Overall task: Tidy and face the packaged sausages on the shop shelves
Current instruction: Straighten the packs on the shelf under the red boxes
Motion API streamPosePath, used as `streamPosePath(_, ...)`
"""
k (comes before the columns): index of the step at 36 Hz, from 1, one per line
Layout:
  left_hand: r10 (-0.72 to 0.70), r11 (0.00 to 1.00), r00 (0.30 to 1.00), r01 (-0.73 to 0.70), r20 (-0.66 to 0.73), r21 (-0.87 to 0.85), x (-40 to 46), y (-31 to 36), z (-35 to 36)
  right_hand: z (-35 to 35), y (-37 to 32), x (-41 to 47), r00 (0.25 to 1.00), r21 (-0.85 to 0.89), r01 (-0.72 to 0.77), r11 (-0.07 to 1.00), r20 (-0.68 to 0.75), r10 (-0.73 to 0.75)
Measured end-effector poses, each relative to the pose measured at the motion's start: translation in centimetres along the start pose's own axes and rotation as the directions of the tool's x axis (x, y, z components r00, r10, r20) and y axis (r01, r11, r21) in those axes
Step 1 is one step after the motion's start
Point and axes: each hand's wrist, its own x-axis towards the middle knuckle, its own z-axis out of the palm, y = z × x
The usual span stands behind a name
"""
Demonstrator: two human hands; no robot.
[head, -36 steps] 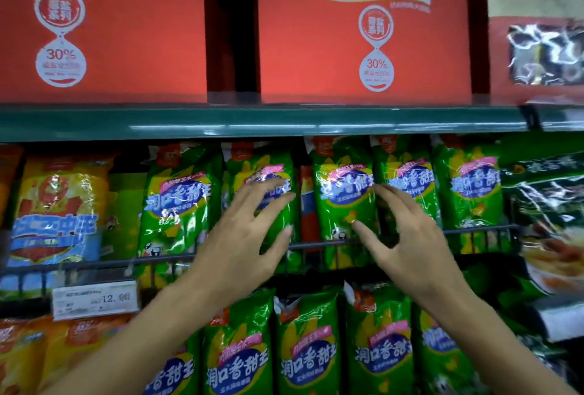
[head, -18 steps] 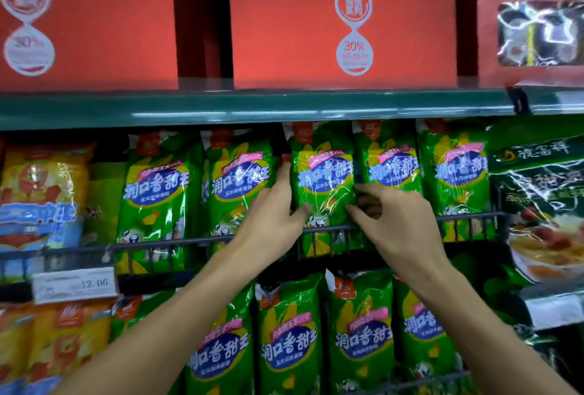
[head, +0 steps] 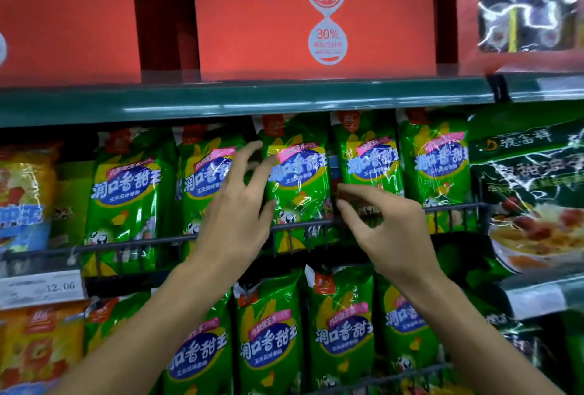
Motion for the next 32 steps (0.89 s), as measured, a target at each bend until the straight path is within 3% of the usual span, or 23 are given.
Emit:
streamPosePath(3, 0.22, 0.975, 0.975, -0.219, -0.039, 0.046, -0.2, 0.7, 0.4, -1.9, 1.3, 0.0, 0.997, -0.023, -0.012, 1.0, -0.08, 0.01)
streamPosePath(6, 0.342, 0.939, 0.938, -0.343, 0.059, 0.008, 0.2, 2.4, 1.7, -3.6, 2.7, 0.1, 0.995, -0.107, -0.084, 0.991, -0.066, 0.077)
streamPosePath(11, 0.288, 0.952, 0.943, -0.301, 0.169, 0.054, 0.9, 4.8, 4.3, -5.1, 3.4, 0.2, 0.973, -0.353, -0.21, 0.912, 0.018, 0.231)
streamPosePath(16, 0.272, 0.928, 0.914, -0.332, 0.302, 0.171, 0.8, 5.5, 5.8, -5.3, 3.5, 1.6, 0.957, -0.488, -0.192, 0.851, 0.099, 0.272)
streamPosePath(18, 0.271, 0.921, 0.916, -0.336, 0.296, 0.197, 0.5, 5.6, 6.0, -5.2, 3.8, 1.9, 0.96, -0.465, -0.197, 0.863, 0.087, 0.266)
streamPosePath(23, 0.267, 0.926, 0.931, -0.319, 0.249, 0.203, 0.0, 5.4, 5.9, -4.9, 4.4, 1.2, 0.972, -0.217, -0.231, 0.949, -0.009, 0.234)
streamPosePath(32, 0.217, 0.928, 0.954, -0.268, 0.207, 0.259, -0.1, 5.7, 6.5, -4.1, 4.7, 0.4, 0.974, -0.137, -0.228, 0.964, -0.049, 0.223)
